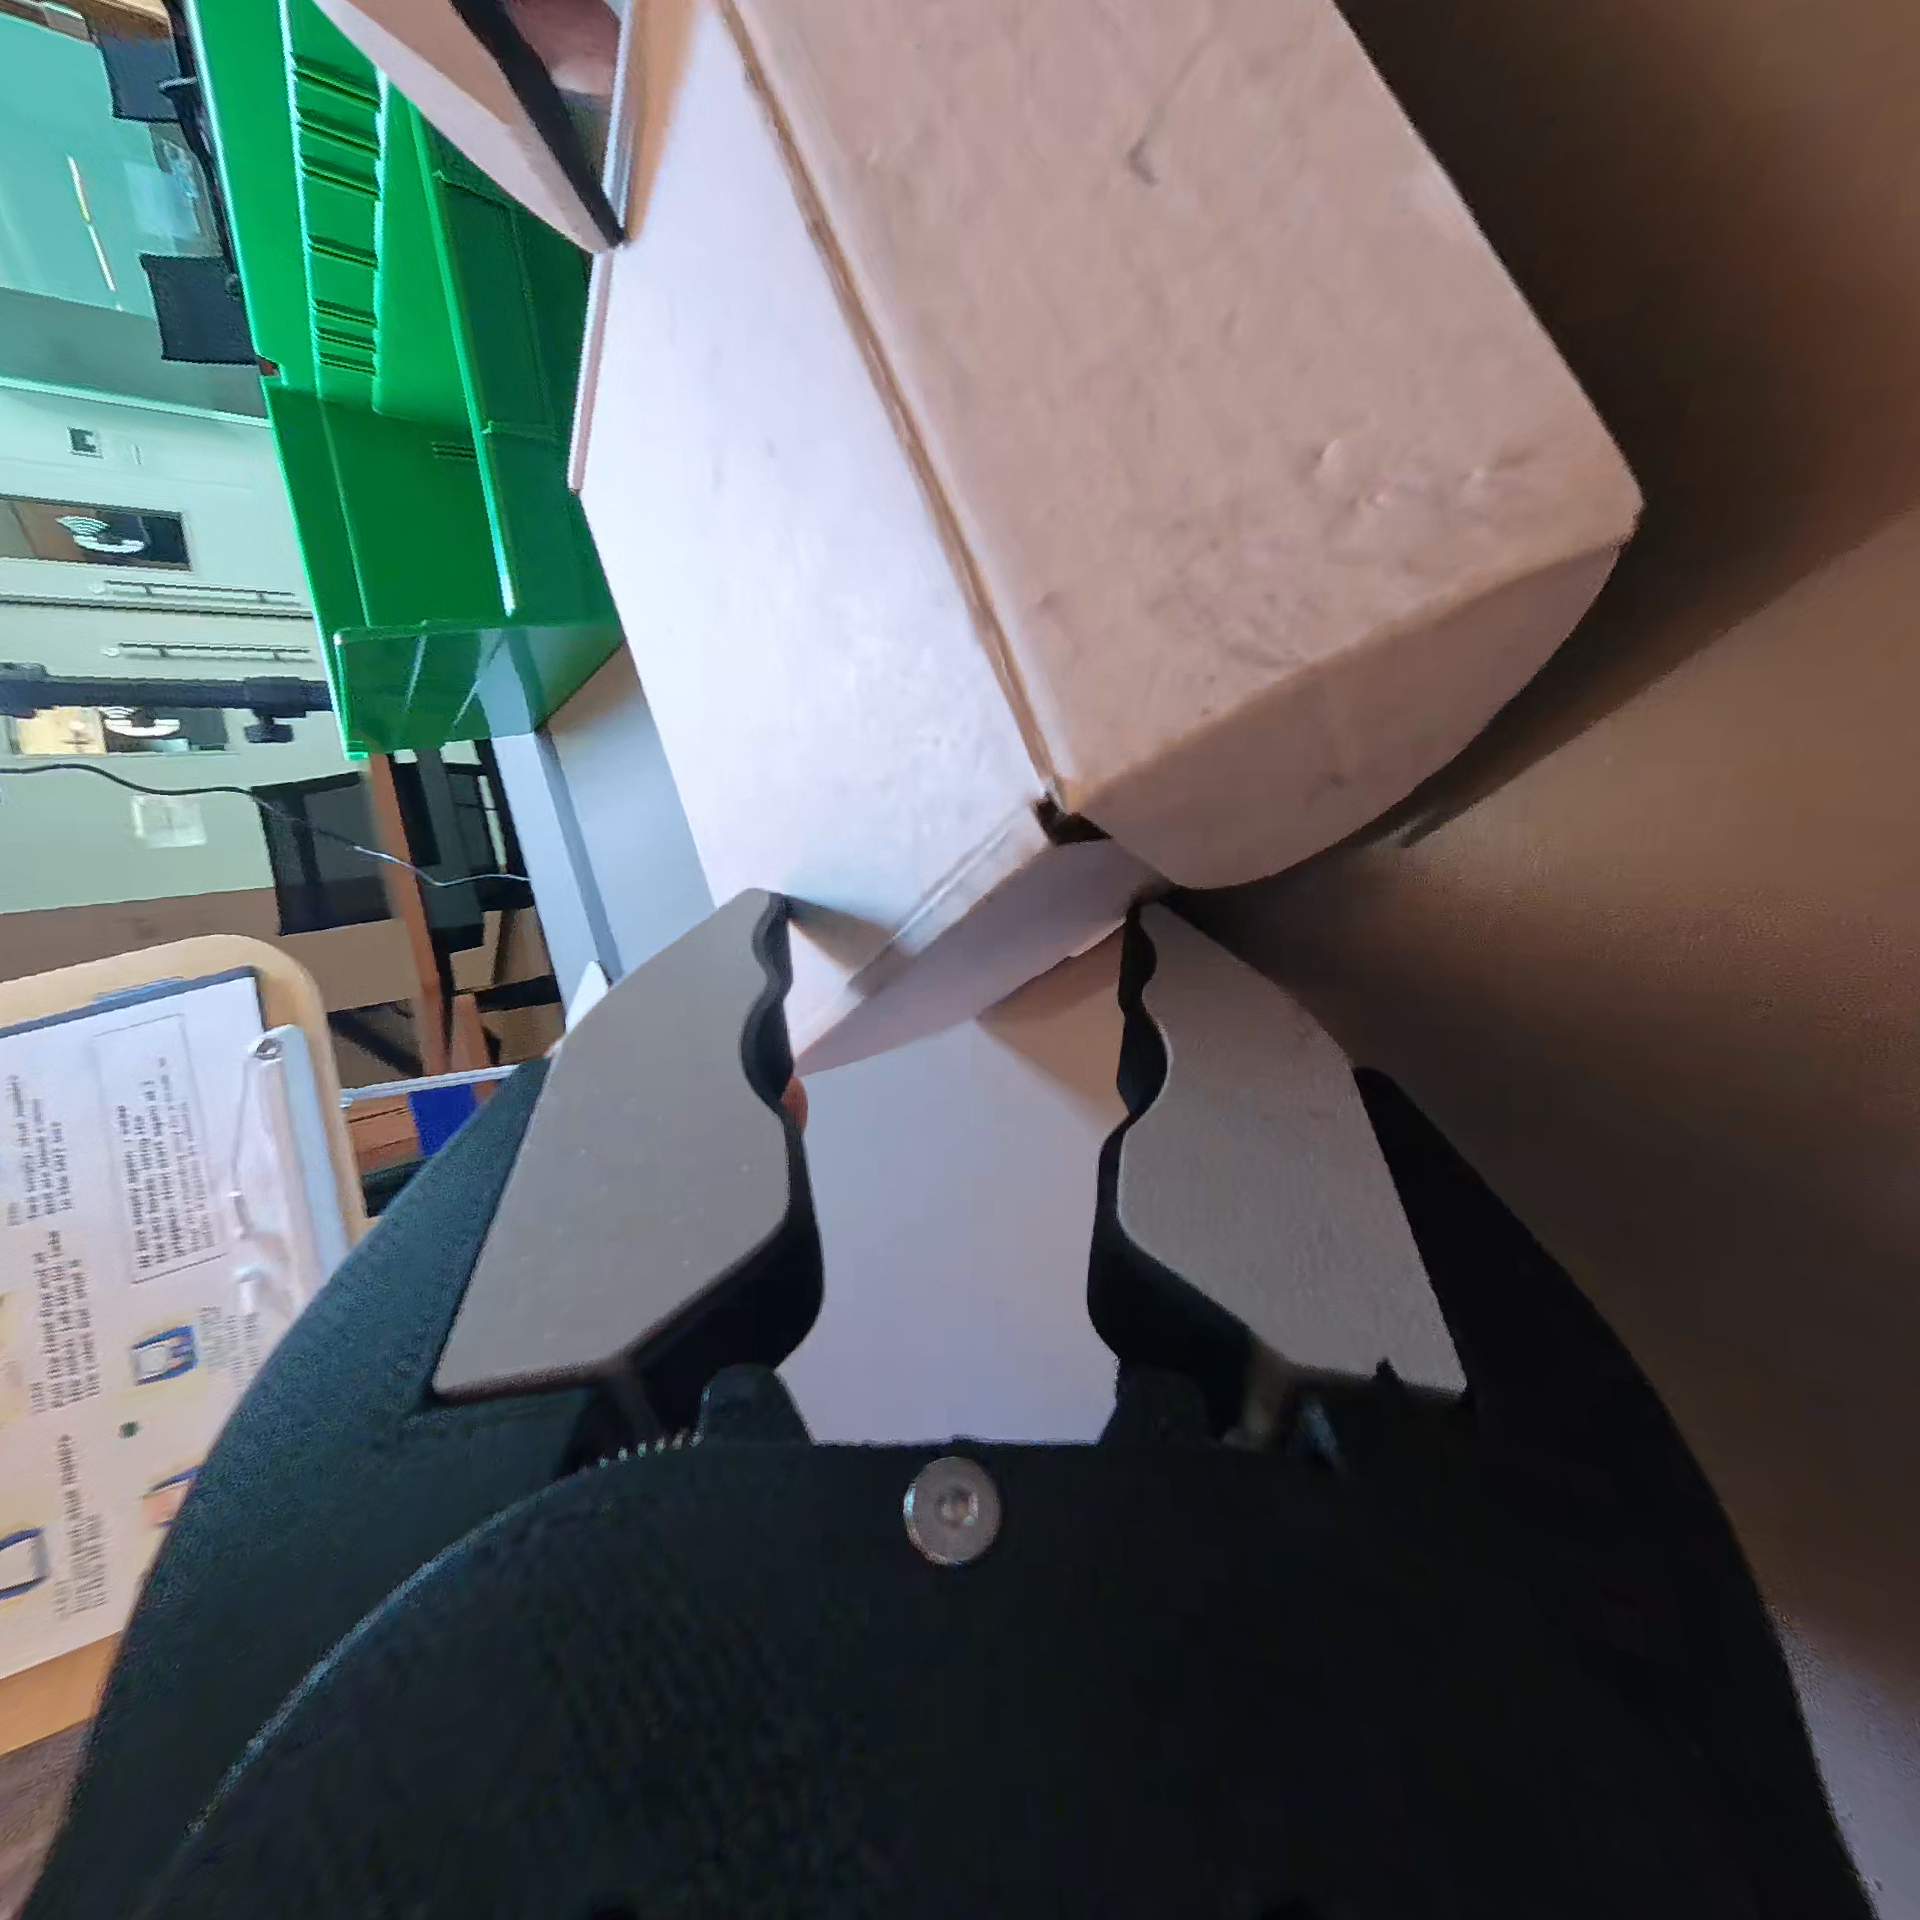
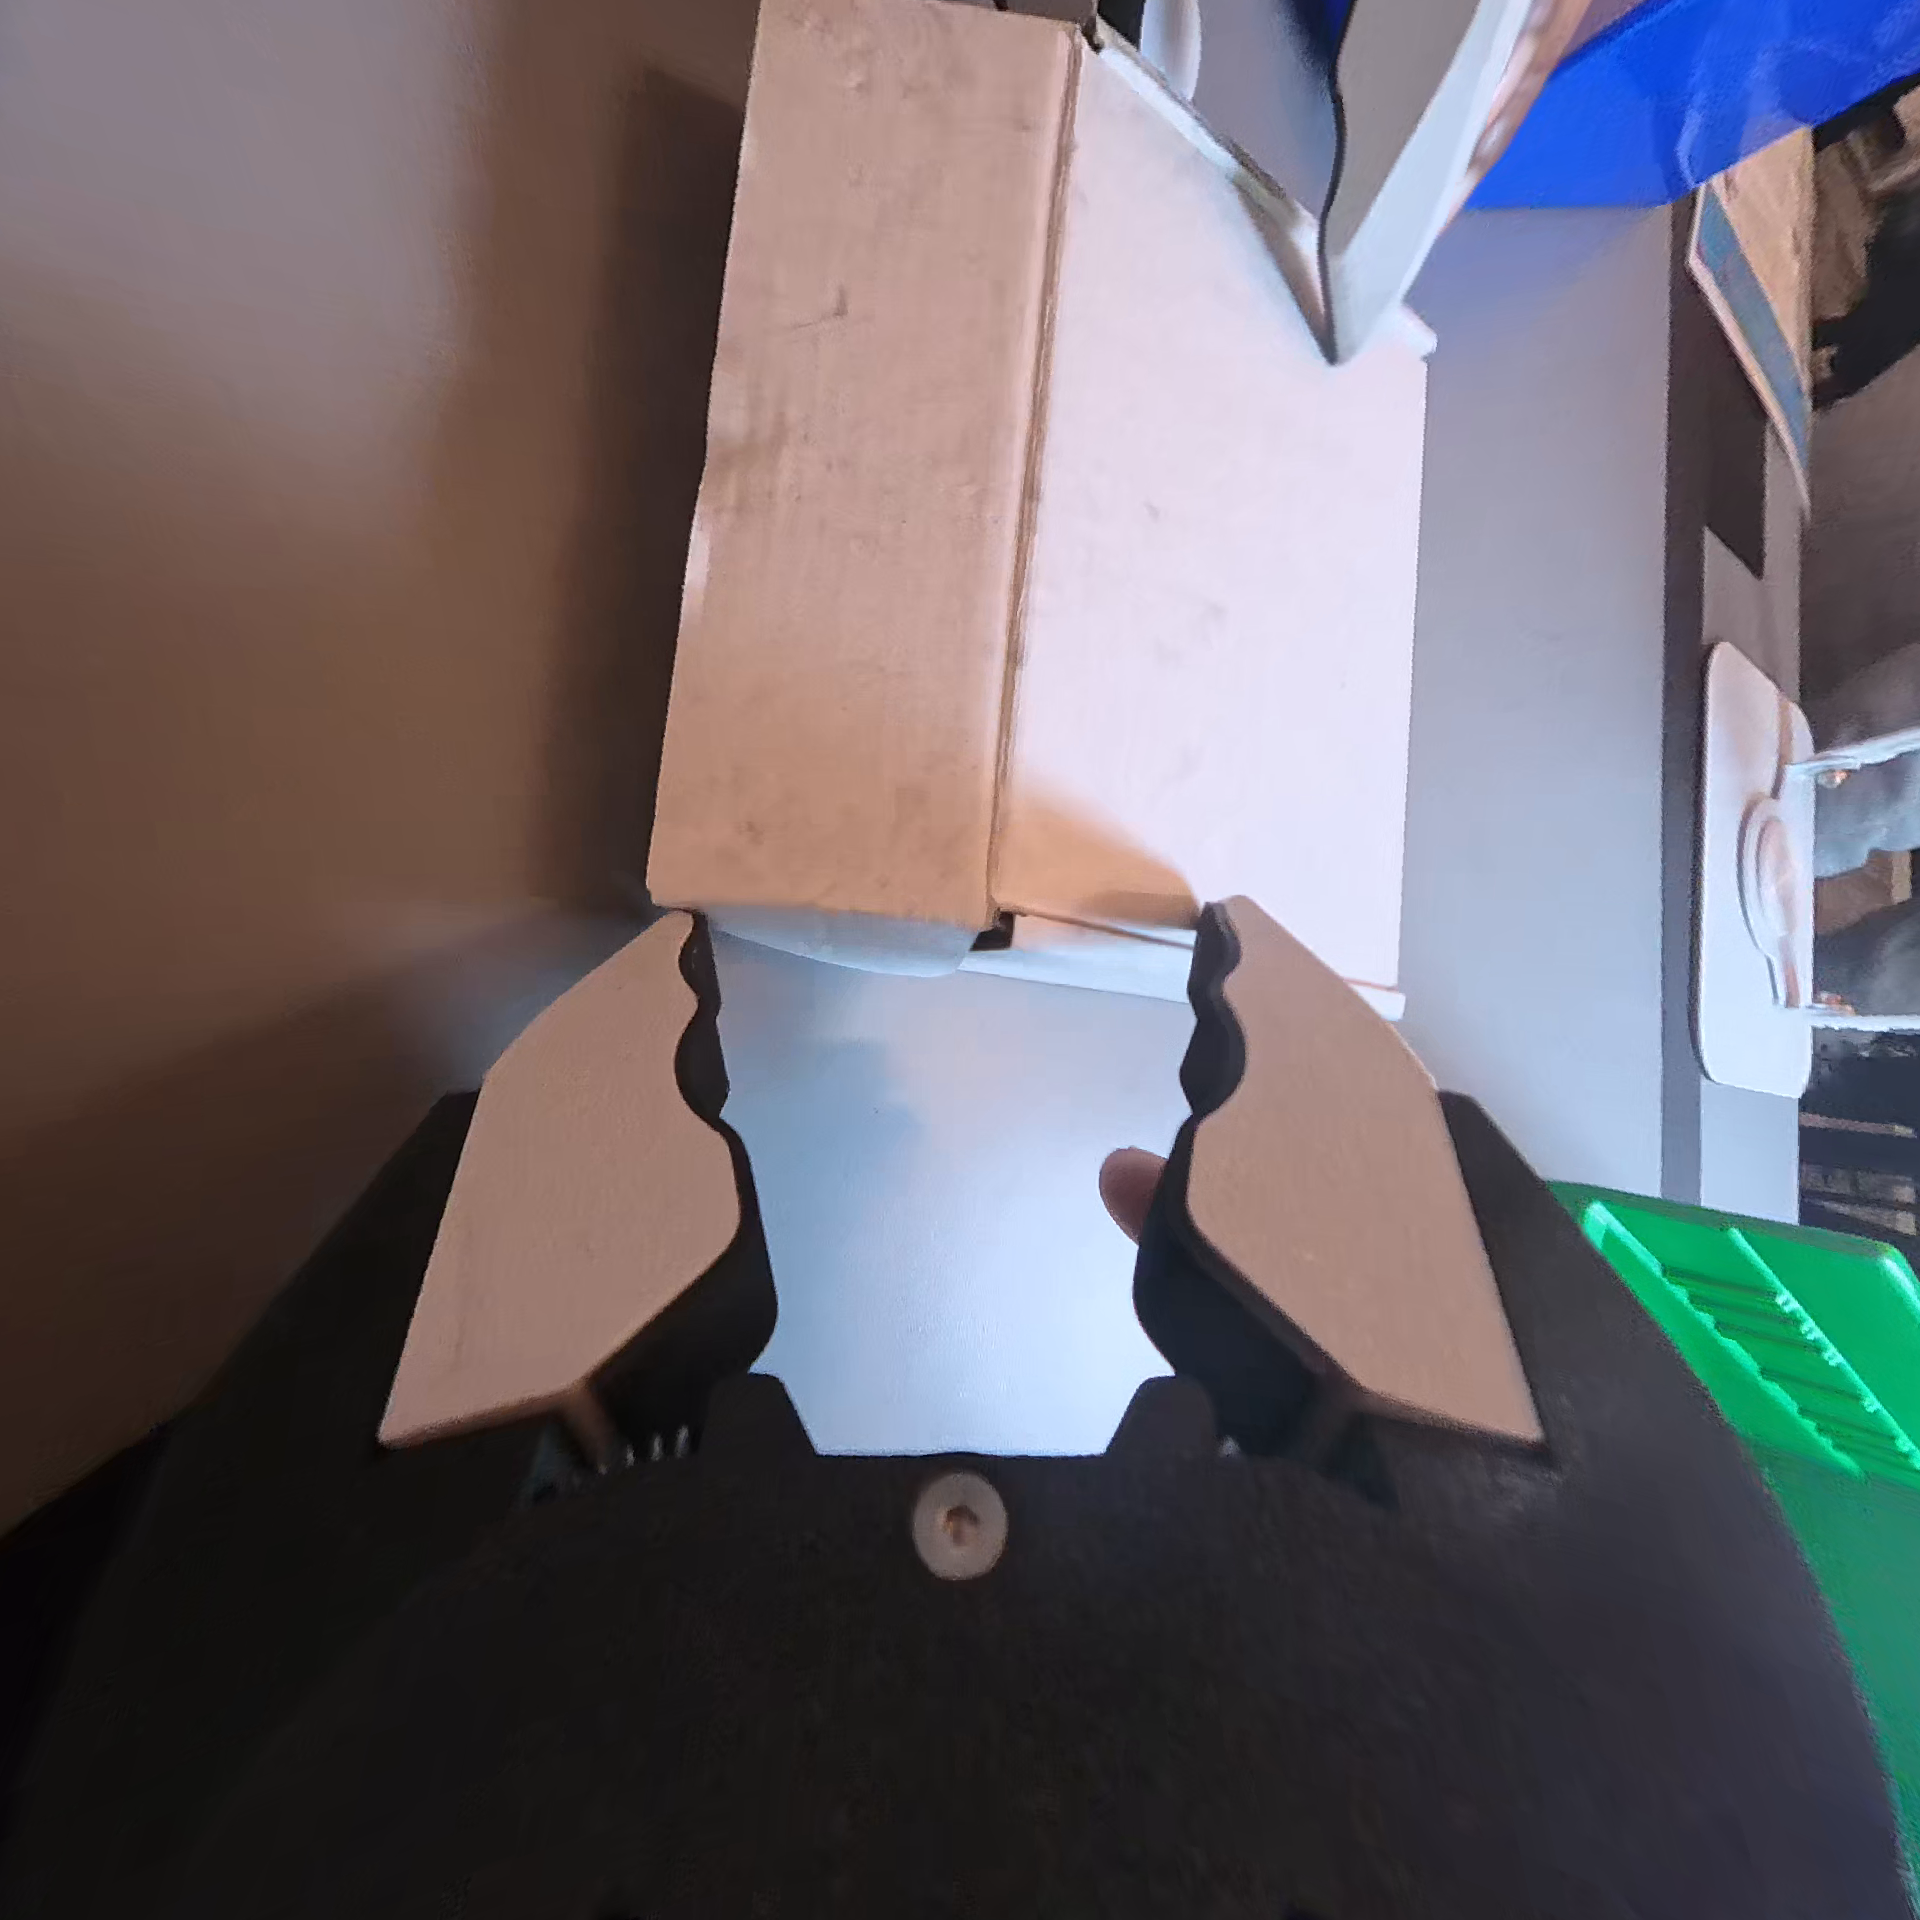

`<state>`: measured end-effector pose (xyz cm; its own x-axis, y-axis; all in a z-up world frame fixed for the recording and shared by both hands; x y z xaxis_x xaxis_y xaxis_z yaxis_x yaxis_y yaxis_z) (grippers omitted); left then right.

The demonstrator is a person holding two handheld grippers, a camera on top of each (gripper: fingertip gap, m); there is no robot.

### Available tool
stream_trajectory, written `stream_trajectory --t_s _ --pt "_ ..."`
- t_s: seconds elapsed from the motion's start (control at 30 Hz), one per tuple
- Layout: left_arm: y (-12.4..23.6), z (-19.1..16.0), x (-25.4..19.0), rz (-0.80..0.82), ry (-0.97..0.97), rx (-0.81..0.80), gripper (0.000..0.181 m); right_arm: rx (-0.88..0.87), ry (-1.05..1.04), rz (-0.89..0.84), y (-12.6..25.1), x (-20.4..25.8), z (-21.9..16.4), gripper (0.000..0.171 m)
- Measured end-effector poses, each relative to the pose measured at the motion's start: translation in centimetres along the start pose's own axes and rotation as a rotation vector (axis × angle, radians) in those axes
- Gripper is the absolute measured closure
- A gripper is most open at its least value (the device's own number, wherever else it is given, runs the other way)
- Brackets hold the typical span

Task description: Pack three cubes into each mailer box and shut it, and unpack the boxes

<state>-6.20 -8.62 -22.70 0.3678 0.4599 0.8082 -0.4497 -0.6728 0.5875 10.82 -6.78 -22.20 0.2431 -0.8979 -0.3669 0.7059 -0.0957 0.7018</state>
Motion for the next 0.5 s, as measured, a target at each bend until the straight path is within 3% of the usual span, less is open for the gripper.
stream_trajectory --t_s 0.2,0.4,0.5 --pt "0.9 0.2 0.4 -0.073 0.163 -0.102 0.121 -0.096 -0.128 0.144 1.1 -0.1 1.3 0.086" --pt "2.6 0.8 1.4 -0.306 0.761 -0.447 0.123 -0.346 -0.546 0.545 5.4 -2.6 5.0 0.099" --pt "2.5 0.6 1.3 -0.365 1.029 -0.633 0.125 -0.445 -0.721 0.622 5.6 -5.2 5.1 0.103"
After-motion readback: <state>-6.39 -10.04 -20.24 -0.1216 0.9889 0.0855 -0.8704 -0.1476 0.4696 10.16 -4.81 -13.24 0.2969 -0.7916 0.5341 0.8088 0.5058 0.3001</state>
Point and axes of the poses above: each gripper's, where its closed fingertips meet, y back along the fingers, z out of its top, x = y × z across the jaws, the point moved 3 cm from there along y, back along the fingers, and after that the axes turned 15 degrees about -y, right-handed, at the moved point
